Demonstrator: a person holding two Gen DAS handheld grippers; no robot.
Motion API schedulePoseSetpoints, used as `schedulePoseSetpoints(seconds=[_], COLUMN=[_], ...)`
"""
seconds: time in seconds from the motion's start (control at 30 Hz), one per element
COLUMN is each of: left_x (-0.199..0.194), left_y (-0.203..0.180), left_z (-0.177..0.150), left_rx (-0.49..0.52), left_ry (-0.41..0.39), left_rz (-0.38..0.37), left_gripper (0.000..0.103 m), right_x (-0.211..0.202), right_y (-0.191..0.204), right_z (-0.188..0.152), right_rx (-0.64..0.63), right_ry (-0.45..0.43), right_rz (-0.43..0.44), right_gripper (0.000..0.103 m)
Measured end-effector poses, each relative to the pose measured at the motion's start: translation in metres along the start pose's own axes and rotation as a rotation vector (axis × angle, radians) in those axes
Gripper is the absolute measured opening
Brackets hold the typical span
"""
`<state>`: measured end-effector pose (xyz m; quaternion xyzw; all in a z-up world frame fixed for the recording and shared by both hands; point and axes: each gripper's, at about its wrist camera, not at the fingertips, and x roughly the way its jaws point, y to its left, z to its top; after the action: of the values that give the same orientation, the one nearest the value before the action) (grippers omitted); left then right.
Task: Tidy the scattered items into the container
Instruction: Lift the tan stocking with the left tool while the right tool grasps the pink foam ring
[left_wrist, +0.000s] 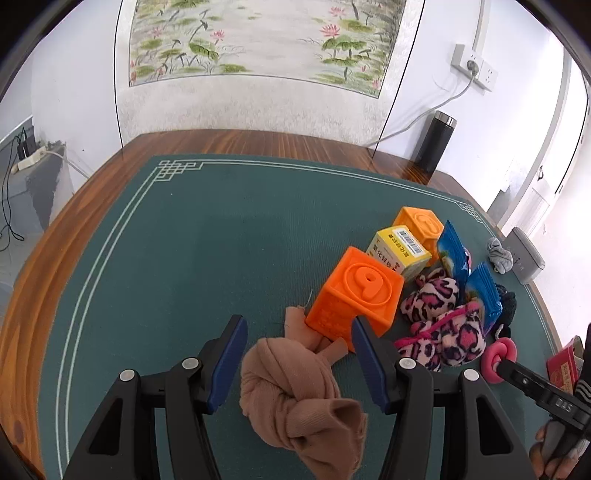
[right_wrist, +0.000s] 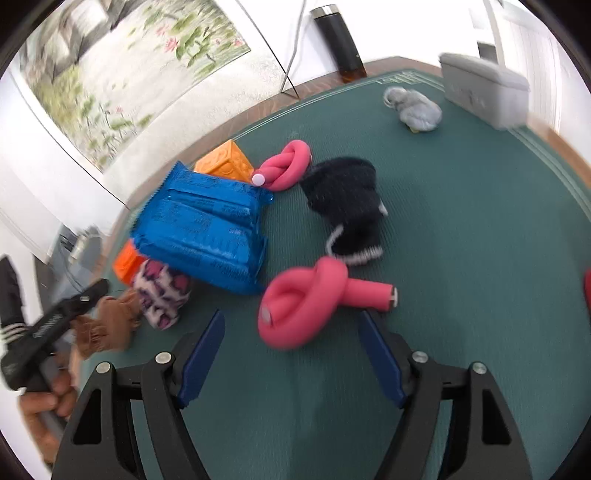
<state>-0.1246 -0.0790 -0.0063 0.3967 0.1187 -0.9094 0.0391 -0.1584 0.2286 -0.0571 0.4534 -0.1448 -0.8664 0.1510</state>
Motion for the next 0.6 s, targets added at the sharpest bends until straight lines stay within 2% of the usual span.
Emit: schedulePoseSetpoints(seconds=[0.07,0.23,0.3,0.4,0.53,0.6], left_x=[0.002,0.012,0.016,0.018,0.018,0.019], left_y=[0.002,0.003,0.0,-0.004,-0.009,-0.012], left_z=[0.001,-0.001,-0.003,-0.008,-0.015,-0.018], left_rx=[0.0,0.008,0.024,0.036,0.049,0.055], left_ry=[0.01,0.056,0.076,0.092,0.093,0.1], left_rz=[0.004,0.021,0.02,0.023,0.051,0.069], left_gripper=[0.061,0.061,0.062,0.068,0.083,0.083], right_x=[0.004,0.008,0.008,0.008,0.007,0.005], right_y=[0.005,0.014,0.015,0.016,0.02,0.022], right_z=[0.002,0.002,0.0,-0.001,-0.004,-0.005], right_rx=[-0.025,-0.094,-0.105,-0.122,-0.145,-0.156], right_ry=[-0.006,-0.028,-0.029,-0.023,-0.02,-0.023], right_rz=[-0.031,-0.118,-0.096,-0.068,-0.039,-0.022], right_gripper=[0.077,0.059,0.044,0.036,0.035,0.035])
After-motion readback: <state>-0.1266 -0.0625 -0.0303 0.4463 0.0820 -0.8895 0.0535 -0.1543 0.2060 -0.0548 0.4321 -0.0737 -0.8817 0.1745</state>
